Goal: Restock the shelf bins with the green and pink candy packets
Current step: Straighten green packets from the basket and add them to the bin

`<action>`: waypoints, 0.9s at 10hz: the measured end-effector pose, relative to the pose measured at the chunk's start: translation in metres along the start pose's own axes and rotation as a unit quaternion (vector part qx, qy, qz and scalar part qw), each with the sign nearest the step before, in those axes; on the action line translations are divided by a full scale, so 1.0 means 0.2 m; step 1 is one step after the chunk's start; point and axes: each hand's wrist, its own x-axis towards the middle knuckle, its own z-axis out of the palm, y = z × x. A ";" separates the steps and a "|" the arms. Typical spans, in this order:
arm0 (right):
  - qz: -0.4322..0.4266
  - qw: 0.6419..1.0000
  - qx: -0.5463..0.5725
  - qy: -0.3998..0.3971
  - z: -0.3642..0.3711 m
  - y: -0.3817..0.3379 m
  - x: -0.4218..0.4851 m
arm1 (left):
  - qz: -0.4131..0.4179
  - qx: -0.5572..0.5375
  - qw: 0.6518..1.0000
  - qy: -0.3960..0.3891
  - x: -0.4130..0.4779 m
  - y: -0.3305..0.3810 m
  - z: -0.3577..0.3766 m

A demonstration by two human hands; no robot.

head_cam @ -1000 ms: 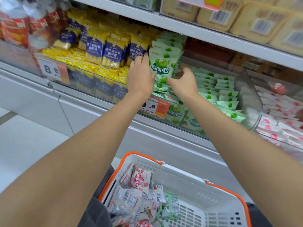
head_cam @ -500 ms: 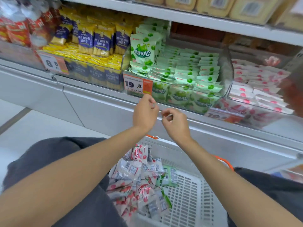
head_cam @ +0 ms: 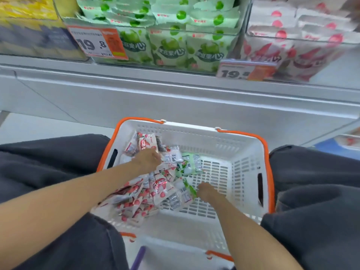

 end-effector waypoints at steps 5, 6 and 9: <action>0.095 0.983 0.142 -0.064 0.18 0.02 0.18 | -0.003 -0.094 0.995 -0.042 -0.05 -0.01 0.04; 0.093 0.983 0.153 -0.048 0.17 -0.02 0.16 | -0.001 -0.101 0.994 -0.045 -0.06 0.01 0.03; 0.137 0.955 0.260 -0.041 0.29 0.07 0.29 | -0.016 -0.095 0.994 -0.049 -0.06 0.01 0.03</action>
